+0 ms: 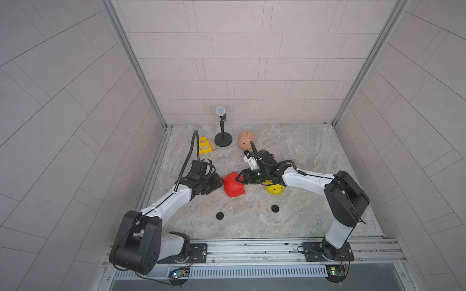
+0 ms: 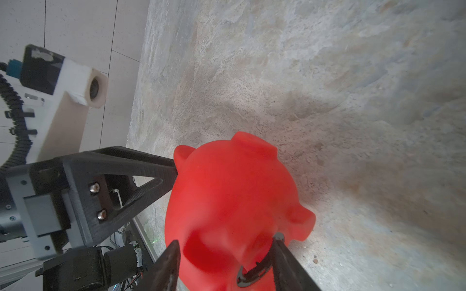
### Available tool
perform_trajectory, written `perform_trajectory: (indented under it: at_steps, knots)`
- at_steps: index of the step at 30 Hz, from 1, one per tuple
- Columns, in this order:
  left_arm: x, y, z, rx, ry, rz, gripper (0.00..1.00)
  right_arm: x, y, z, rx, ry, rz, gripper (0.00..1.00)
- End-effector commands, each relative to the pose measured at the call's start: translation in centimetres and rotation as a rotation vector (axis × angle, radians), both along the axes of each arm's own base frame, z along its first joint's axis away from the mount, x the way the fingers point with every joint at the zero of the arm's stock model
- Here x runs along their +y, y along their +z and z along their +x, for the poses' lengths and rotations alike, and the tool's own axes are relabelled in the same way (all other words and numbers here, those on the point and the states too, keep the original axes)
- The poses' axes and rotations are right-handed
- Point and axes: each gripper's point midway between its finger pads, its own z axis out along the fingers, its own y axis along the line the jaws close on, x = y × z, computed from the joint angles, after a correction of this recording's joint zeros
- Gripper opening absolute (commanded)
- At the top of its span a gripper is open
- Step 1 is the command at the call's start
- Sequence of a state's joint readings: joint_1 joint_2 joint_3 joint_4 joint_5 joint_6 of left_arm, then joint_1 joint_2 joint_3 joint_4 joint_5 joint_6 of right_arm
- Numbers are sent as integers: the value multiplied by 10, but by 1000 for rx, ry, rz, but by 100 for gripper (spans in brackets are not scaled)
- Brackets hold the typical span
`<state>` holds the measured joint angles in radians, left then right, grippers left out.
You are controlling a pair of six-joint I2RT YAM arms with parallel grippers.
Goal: Close piggy banks
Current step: Adjust the piggy bank at the center of the board.
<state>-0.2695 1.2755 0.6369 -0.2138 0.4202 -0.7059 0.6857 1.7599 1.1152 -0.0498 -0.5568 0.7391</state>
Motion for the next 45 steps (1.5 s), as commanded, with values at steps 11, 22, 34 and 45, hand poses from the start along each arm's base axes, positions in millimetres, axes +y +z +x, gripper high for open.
perform_trajectory:
  at_steps: [11,22,34,45]
  knots:
    - [0,10,9,-40,-8,22,51,8,3,8,-11,7,5,62]
    - [0,9,11,-37,-10,26,51,14,5,11,-9,17,31,62]
    - [0,2,13,-24,-8,34,51,8,-1,17,-28,-3,2,63]
    - [1,0,14,-21,-6,37,51,-7,-4,18,-42,-18,-54,61]
